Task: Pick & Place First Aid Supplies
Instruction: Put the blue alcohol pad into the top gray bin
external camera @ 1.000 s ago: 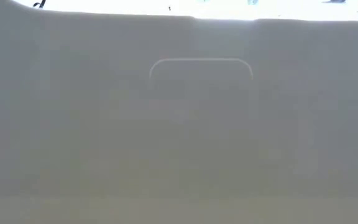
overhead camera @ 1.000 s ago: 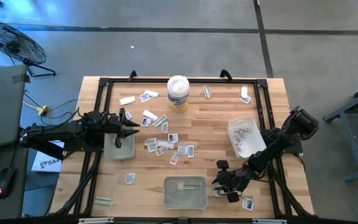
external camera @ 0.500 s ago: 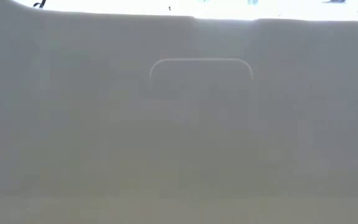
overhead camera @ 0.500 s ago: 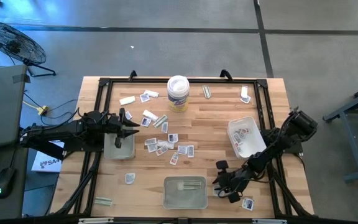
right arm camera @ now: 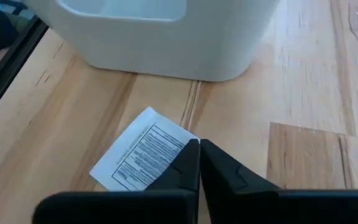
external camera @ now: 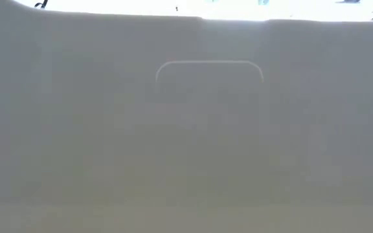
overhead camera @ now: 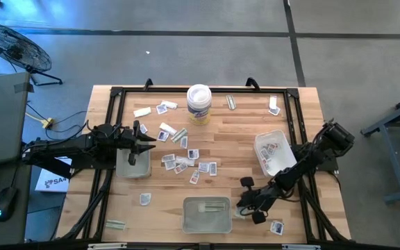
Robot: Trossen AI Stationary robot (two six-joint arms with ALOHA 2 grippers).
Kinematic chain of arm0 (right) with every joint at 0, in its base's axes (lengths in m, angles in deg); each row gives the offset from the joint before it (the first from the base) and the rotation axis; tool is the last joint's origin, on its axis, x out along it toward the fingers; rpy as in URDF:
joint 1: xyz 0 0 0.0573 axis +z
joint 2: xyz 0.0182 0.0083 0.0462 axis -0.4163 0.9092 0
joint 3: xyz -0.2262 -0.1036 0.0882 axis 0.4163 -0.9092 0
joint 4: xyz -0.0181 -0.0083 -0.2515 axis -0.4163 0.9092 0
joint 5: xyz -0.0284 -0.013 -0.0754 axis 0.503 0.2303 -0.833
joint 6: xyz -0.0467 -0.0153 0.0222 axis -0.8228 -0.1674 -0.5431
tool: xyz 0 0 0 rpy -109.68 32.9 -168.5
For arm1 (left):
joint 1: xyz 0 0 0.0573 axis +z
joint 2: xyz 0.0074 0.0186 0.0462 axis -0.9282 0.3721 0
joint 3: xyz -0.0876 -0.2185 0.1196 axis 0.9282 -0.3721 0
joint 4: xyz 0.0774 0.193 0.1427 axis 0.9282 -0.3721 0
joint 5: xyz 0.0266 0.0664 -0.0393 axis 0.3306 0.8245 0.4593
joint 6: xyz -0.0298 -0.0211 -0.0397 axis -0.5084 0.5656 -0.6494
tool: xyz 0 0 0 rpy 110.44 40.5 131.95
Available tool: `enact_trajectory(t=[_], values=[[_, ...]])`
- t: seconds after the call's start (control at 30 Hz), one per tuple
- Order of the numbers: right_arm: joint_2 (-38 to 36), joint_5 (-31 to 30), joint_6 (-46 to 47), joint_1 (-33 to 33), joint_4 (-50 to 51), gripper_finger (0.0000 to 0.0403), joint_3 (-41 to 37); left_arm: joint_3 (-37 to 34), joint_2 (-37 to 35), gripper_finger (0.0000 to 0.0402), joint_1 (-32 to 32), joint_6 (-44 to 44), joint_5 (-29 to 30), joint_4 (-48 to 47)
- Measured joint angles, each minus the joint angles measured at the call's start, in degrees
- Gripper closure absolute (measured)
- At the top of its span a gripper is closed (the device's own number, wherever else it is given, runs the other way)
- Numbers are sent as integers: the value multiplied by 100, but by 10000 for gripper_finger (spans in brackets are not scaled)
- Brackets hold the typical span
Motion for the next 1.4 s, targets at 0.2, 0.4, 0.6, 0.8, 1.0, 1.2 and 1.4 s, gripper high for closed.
enact_trajectory(t=[0.2,0.4,0.6,0.8,1.0,1.2,1.4], values=[[-150,25,203,-31,22,401,-2,1,1,282,-1,0,-1,1],[-867,-153,258,-115,208,402,-22,0,0,282,0,0,0,2],[-1772,-789,-659,-716,435,402,-15,0,2,282,0,0,-2,0],[-2438,-1070,-1619,-1665,106,402,-15,1,2,282,0,0,-1,1],[-2402,-580,-2440,-2542,-988,402,-13,1,0,282,0,0,0,2],[-1798,-230,-2927,-3025,-2181,402,-4,1,0,282,0,0,0,1],[-803,-161,-3151,-3211,-2370,403,643,1,0,282,0,0,0,0]])
